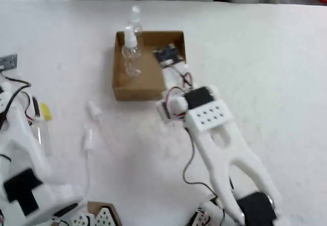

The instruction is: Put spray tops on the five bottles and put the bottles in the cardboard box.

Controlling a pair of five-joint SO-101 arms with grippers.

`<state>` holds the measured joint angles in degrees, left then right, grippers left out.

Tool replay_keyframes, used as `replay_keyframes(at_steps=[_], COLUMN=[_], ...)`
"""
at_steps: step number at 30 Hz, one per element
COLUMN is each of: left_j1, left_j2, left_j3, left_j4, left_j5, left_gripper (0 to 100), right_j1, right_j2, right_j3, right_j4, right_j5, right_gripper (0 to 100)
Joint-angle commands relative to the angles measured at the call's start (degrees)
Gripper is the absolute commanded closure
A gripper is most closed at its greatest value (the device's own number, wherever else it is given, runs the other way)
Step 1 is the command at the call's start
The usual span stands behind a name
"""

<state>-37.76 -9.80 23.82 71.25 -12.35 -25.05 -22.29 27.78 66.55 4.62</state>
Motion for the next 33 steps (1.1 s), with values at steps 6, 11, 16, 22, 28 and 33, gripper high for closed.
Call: replay_keyframes(at_steps=[6,11,16,22,28,33], left_j1=[12.09,22.02,33.27,46.46,51.82,52.18], left_j2=[-32.84,-42.51,-44.0,-44.44,-44.53,-44.53], left_j3=[-2.73,-2.99,-2.64,-0.7,10.9,19.16], left_j4=[3.78,2.55,-2.37,-4.75,-15.56,-24.35], left_j5=[0.26,10.55,20.31,20.31,20.31,20.31], left_gripper=[92,92,92,92,92,92], right_j1=[11.91,19.82,24.84,26.51,26.59,26.59], right_j2=[-20.09,-32.31,-43.47,-56.4,-68.97,-72.13], right_j3=[2.81,2.81,3.34,12.04,21.54,23.82], right_j4=[0.13,-2.86,-3.21,-6.29,-19.12,-23.34], right_j5=[0.7,0.7,0.7,0.7,0.7,0.18], right_gripper=[98.0,98.0,98.0,98.0,98.1,98.1])
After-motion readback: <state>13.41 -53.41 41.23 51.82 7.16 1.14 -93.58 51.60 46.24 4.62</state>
